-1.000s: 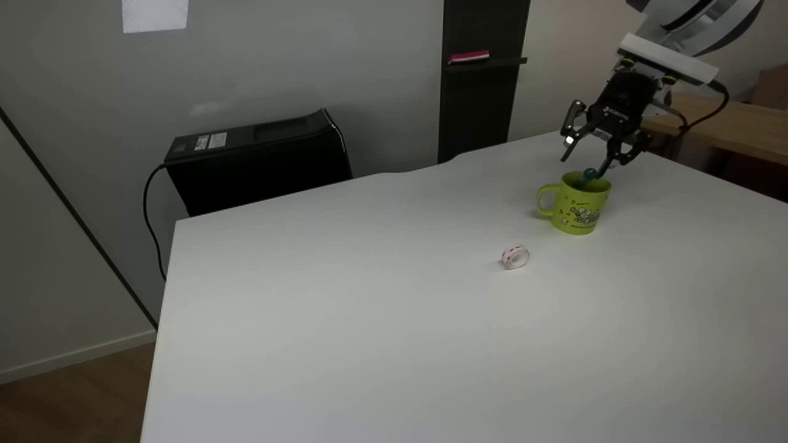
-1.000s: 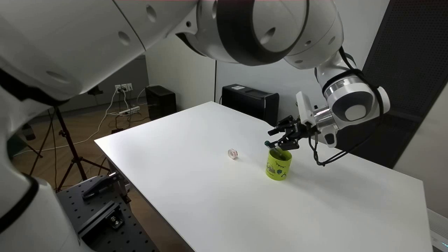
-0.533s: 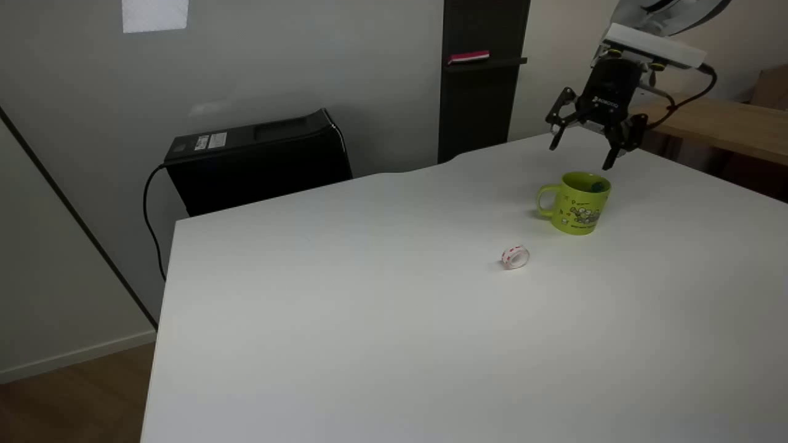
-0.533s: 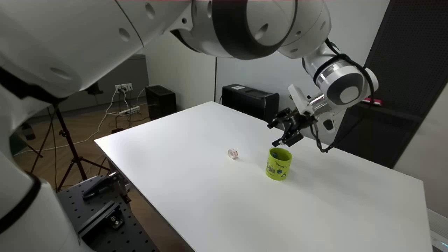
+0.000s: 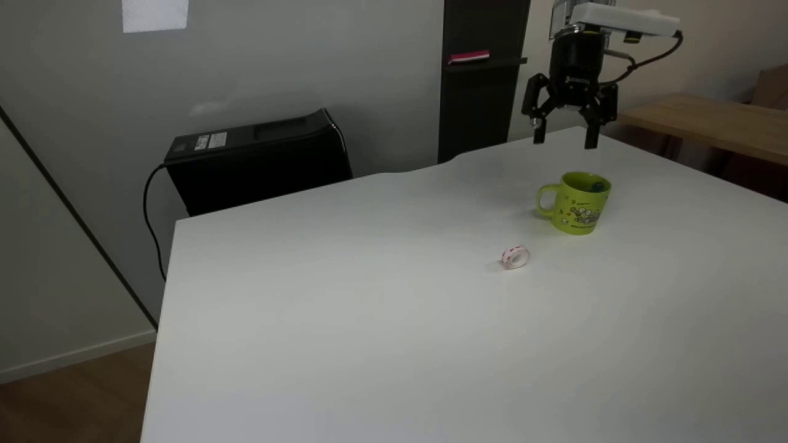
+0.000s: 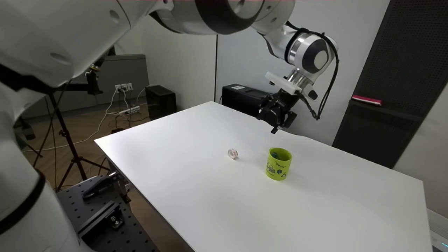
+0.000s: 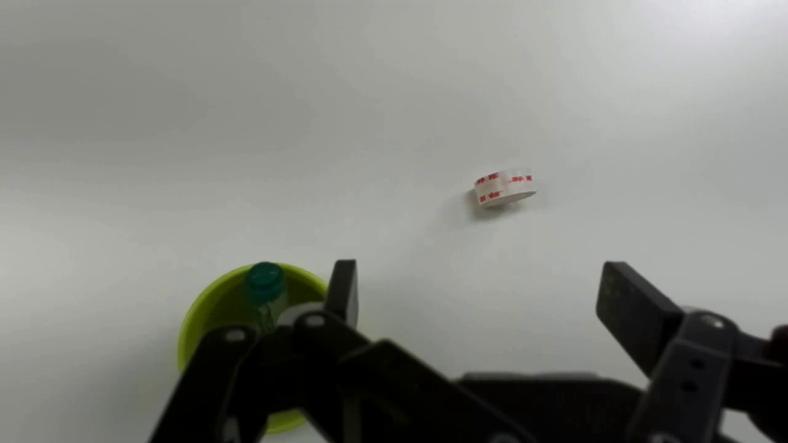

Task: Take the marker off of the table and place it in the green cup

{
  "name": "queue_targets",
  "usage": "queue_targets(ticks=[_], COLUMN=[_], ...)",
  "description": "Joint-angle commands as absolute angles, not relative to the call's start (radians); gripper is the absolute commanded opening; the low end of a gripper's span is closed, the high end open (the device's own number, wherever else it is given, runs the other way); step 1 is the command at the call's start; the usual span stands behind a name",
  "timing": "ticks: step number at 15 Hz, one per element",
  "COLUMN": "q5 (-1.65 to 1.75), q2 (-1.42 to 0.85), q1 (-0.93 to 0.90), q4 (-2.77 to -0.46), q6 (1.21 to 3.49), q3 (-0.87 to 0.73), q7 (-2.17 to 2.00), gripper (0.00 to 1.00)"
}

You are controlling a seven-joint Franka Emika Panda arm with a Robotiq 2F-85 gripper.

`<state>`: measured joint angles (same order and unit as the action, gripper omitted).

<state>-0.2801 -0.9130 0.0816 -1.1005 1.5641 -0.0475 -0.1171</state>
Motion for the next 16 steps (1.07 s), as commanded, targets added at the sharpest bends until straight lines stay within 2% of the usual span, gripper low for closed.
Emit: queue_targets(ticks=[1,6,10,11,16], q5=[-0.157,-0.026,-0.055,-0.038,-0.037], q2=[-0.816,-0.697,-0.614,-0.701,-0.696], q1=[0.016,-0.059,-0.061,-0.058,-0.056], q4=[-1.220,-1.436,-1.609,-1.479,-1.500], q6=[1.682,2.033,2.301,2.210,2.226], q3=[-0.046,-0.041,-0.015,-0.015,-0.011], q7=[-0.052,-0.033,-0.063,-0.046,-0.044], gripper=[1.00,1.00,1.00,1.00,1.00])
